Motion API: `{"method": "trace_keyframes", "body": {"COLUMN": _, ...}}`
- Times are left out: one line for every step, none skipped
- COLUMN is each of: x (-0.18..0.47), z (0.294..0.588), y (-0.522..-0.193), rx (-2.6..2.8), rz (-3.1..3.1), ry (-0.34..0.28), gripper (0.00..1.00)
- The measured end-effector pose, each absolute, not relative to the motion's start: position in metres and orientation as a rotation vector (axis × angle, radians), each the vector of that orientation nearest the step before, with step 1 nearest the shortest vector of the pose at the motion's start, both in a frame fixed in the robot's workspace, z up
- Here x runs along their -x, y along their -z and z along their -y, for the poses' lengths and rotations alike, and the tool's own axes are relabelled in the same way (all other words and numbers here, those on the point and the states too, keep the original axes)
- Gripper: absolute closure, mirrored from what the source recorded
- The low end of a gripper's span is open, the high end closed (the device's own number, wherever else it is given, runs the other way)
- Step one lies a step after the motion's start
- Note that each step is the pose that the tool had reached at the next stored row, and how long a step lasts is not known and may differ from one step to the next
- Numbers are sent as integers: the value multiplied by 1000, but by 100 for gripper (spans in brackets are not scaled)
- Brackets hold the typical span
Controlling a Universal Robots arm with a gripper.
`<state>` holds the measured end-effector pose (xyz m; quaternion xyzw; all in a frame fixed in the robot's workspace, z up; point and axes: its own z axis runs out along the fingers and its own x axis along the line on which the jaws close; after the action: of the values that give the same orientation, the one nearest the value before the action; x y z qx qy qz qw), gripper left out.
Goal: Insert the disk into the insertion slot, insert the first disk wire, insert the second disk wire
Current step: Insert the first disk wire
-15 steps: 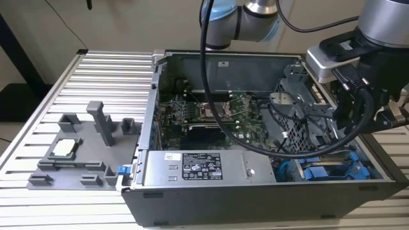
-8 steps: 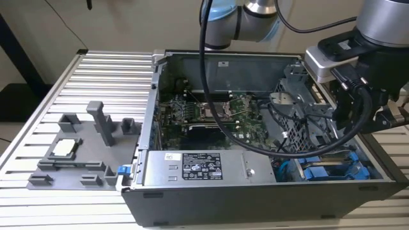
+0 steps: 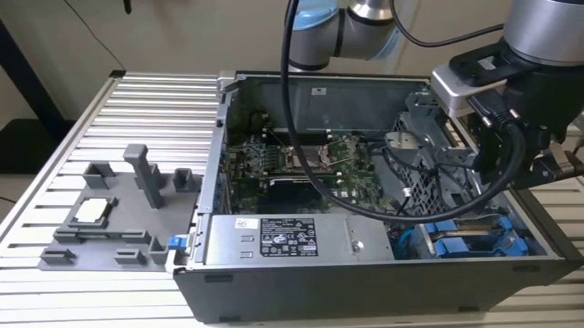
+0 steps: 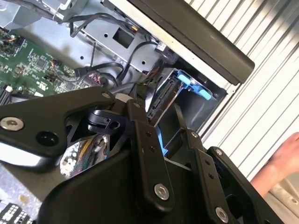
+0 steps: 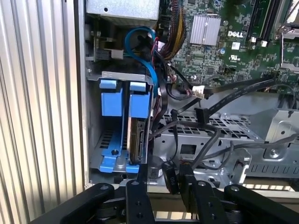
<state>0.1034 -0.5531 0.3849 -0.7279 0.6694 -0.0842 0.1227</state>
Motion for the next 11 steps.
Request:
{"method": "trace_keyframes", "body": {"x": -103, "z": 553, "y": -385, "rx": 2123, "rz": -1951, "ry": 250, "gripper": 60}}
{"method": "trace_keyframes", "body": {"x": -103, "z": 552, "y": -385, "rx": 2122, "rz": -1948, "ry": 254, "gripper": 60}}
{"method": "trace_keyframes", "body": {"x": -103, "z": 552, "y": -385, "rx": 2119, "rz": -1945, "ry": 259, "gripper": 60}}
{"method": "trace_keyframes", "body": {"x": -103, "z": 552, "y": -385, "rx": 2117, "rz": -1943, "ry": 263, "gripper": 60}}
{"method": "trace_keyframes", "body": {"x": -103, "z": 552, "y": -385, "rx": 2116, "rz": -1942, "ry": 265, "gripper": 60}}
{"method": "trace_keyframes", "body": {"x": -103, "z": 552, "y": -385, "rx": 2116, "rz": -1942, "ry": 266, "gripper": 60}}
{"method": "trace_keyframes", "body": {"x": -103, "z": 552, "y": -385, "rx": 2116, "rz": -1942, "ry": 266, "gripper": 60}}
{"method": "trace_keyframes", "body": {"x": -103, "z": 552, "y": -385, "rx": 2116, "rz": -1942, "ry": 266, "gripper": 60}}
{"method": "trace_keyframes", "body": {"x": -103, "z": 552, "y": -385, "rx": 2116, "rz": -1942, "ry": 267, "gripper": 60}}
{"method": "trace_keyframes", "body": {"x": -103, "z": 552, "y": -385, "rx": 2117, "rz": -1942, "ry": 268, "gripper": 62}}
{"method": "trace_keyframes", "body": {"x": -103, "z": 552, "y": -385, "rx": 2118, "rz": -1942, "ry": 269, "gripper": 68}}
